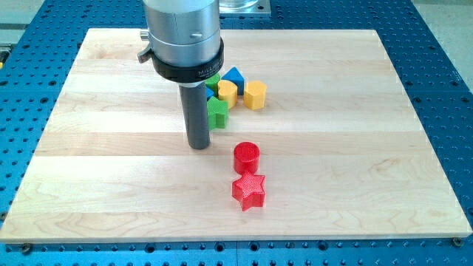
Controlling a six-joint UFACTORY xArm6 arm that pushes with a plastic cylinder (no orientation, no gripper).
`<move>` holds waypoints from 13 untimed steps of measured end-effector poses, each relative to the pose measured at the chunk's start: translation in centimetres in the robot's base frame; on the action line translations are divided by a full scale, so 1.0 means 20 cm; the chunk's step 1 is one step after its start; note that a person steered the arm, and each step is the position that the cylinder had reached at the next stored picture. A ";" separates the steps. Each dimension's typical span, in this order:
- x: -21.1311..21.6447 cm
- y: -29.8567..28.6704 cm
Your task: Drag the green star to the left of the red circle
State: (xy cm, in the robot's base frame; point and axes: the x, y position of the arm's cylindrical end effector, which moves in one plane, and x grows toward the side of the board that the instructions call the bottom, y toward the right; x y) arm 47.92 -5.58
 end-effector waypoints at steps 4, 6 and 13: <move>-0.32 0.32; -0.17 -0.14; 0.13 -0.44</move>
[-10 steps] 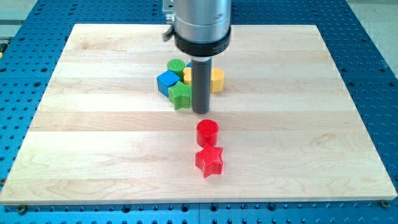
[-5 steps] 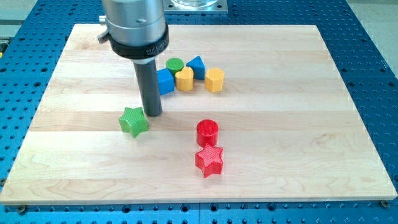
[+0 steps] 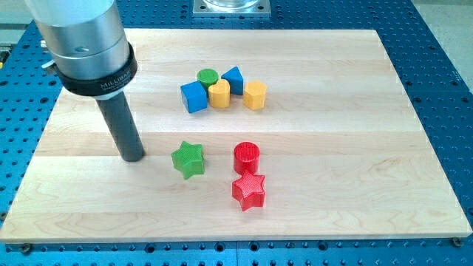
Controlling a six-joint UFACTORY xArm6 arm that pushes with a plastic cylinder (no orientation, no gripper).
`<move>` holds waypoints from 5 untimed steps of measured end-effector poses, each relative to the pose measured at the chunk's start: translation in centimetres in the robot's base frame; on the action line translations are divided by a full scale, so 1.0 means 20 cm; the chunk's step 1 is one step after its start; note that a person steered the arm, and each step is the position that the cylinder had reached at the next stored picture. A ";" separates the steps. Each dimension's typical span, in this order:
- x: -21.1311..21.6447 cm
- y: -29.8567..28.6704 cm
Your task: Drag the green star to the left of the red circle
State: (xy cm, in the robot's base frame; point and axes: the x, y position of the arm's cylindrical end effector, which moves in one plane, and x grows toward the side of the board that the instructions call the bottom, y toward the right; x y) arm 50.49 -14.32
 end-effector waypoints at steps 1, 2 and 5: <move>0.01 0.24; 0.05 0.40; -0.12 1.29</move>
